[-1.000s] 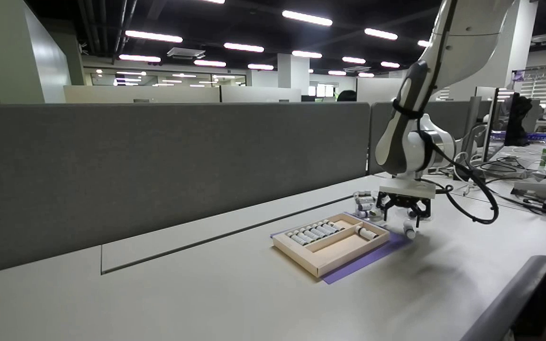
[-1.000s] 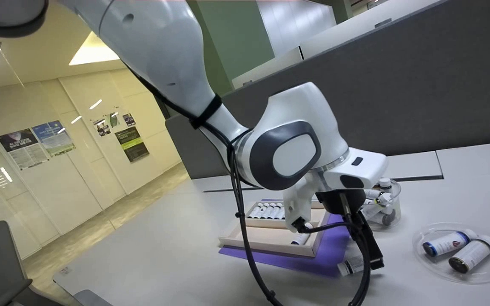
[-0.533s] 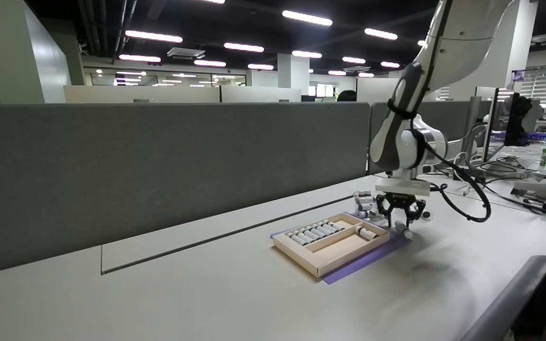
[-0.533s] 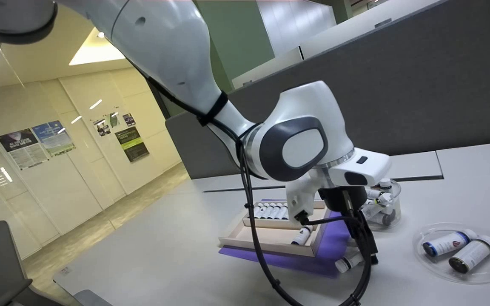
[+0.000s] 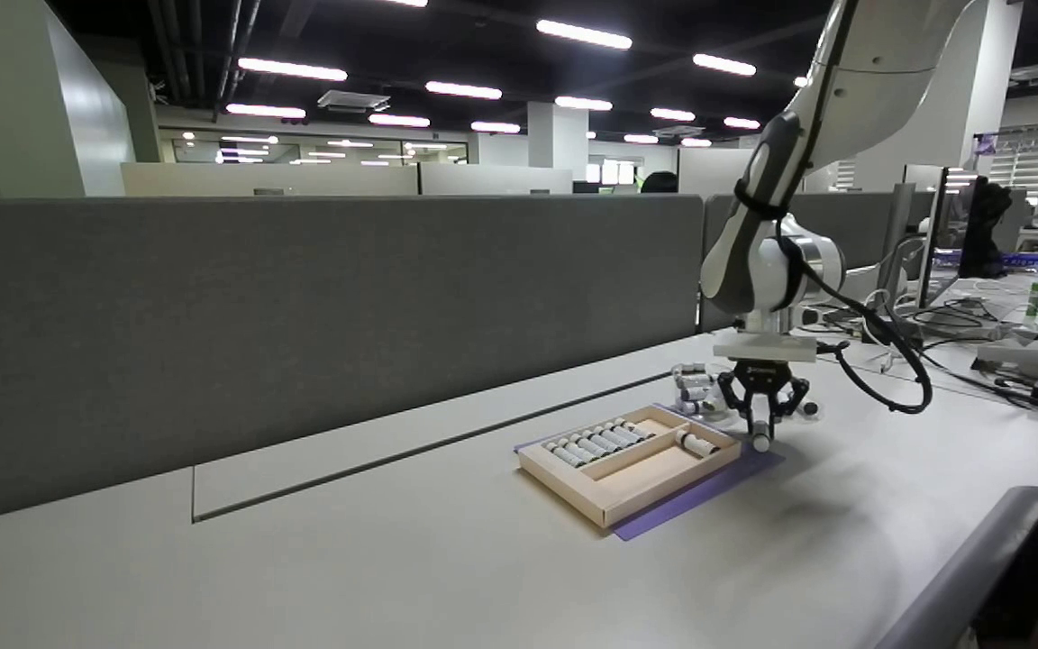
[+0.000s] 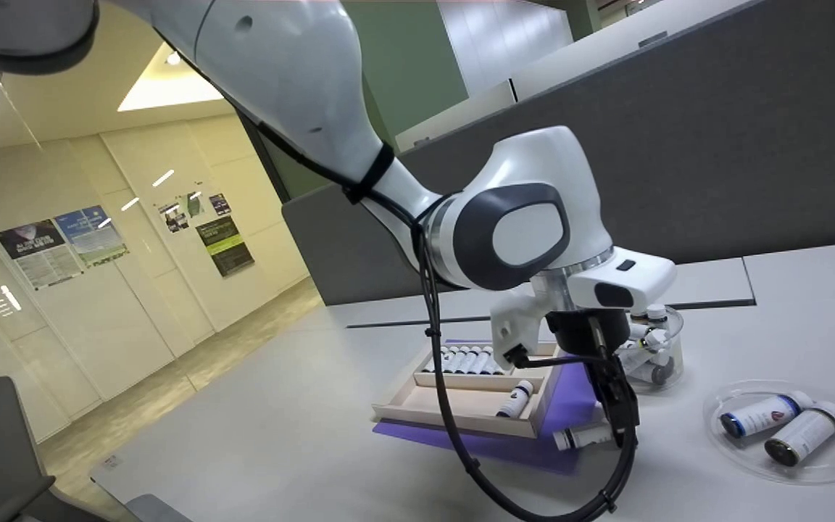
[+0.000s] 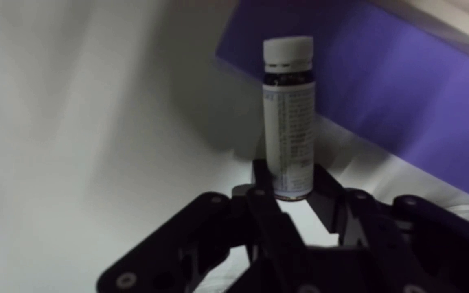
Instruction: Pick up the bottle from the table and place it inside the clear bowl on the right
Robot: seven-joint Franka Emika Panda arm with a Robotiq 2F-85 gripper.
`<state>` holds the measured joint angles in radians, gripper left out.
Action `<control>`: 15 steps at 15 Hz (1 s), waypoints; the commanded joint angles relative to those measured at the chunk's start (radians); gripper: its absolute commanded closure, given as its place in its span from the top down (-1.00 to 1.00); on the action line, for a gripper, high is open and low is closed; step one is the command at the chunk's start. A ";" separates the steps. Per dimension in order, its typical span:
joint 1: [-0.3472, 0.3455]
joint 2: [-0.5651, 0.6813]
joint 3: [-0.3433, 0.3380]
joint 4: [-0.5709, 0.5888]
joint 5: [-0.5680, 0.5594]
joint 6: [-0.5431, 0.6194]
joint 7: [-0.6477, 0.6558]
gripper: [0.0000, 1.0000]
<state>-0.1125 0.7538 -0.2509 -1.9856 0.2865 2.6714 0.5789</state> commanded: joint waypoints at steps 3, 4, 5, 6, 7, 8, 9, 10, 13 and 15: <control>0.010 -0.100 -0.019 -0.028 -0.013 -0.039 -0.009 -0.89; 0.001 -0.126 -0.008 -0.036 -0.008 -0.045 -0.025 -0.89; -0.007 -0.149 0.001 -0.042 -0.003 -0.051 -0.042 -0.89; -0.014 -0.170 0.008 -0.044 0.003 -0.059 -0.055 -0.89; -0.020 -0.186 0.014 -0.044 0.010 -0.068 -0.067 -0.89; -0.030 -0.200 0.022 -0.039 0.020 -0.083 -0.080 -0.89; -0.039 -0.209 0.029 -0.037 0.034 -0.083 -0.089 -0.89; -0.047 -0.210 0.034 -0.036 0.051 -0.053 -0.089 -0.89; -0.081 -0.216 0.060 -0.035 0.119 0.025 -0.102 -0.89; -0.111 -0.220 0.092 -0.045 0.189 0.123 -0.125 -0.89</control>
<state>-0.1722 0.5651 -0.2101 -2.0018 0.3928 2.6957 0.4851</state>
